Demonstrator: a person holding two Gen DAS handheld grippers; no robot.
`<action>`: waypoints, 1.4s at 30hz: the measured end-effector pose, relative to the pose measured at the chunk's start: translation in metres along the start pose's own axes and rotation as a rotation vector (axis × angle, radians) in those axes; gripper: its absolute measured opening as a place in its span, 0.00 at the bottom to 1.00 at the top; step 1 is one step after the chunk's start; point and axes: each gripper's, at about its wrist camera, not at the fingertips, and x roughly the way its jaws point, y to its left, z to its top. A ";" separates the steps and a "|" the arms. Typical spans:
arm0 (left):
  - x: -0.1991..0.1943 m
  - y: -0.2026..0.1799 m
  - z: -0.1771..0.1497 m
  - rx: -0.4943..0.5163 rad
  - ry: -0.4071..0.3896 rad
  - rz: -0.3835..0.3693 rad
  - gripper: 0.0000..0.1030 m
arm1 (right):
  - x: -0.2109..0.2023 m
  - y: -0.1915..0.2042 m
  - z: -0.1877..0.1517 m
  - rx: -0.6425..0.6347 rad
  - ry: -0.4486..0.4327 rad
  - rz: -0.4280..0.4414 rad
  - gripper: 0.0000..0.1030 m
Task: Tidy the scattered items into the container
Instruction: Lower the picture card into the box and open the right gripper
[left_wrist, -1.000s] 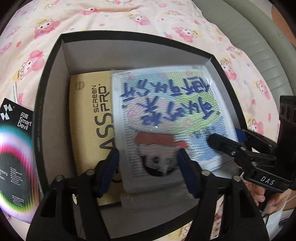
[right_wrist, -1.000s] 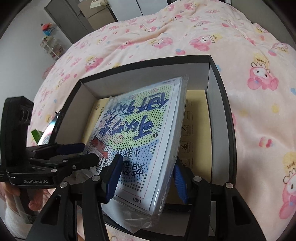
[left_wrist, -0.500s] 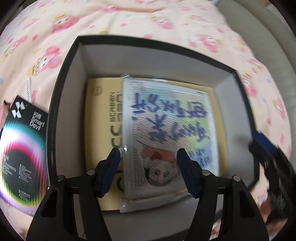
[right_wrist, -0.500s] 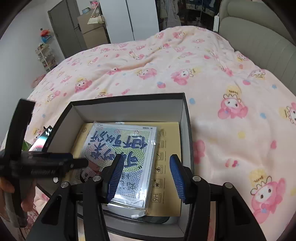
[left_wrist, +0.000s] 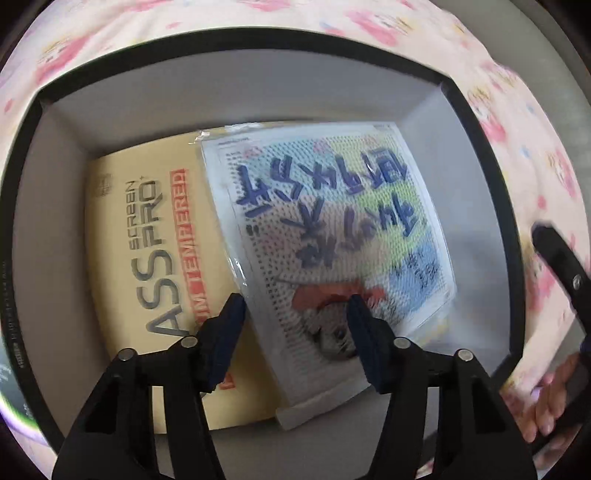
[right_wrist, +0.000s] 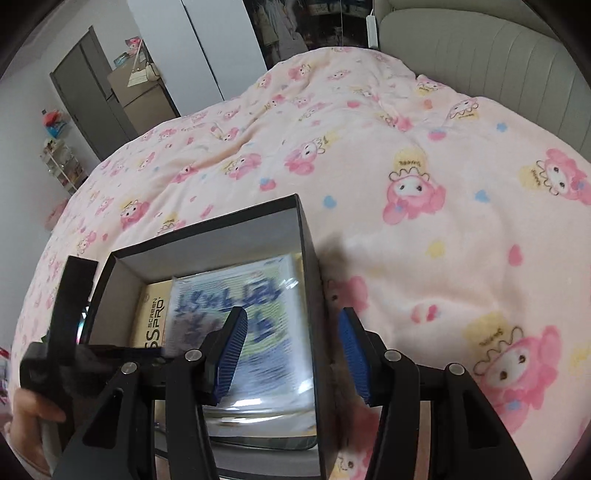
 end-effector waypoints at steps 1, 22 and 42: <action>-0.002 -0.002 -0.001 0.011 -0.020 0.018 0.53 | -0.001 0.003 -0.001 -0.010 -0.005 -0.006 0.46; -0.007 0.040 0.072 -0.153 -0.154 0.014 0.38 | 0.093 0.072 0.016 -0.294 0.249 -0.018 0.40; -0.012 0.049 0.050 -0.104 -0.097 -0.028 0.32 | 0.085 0.055 0.002 -0.218 0.308 0.032 0.40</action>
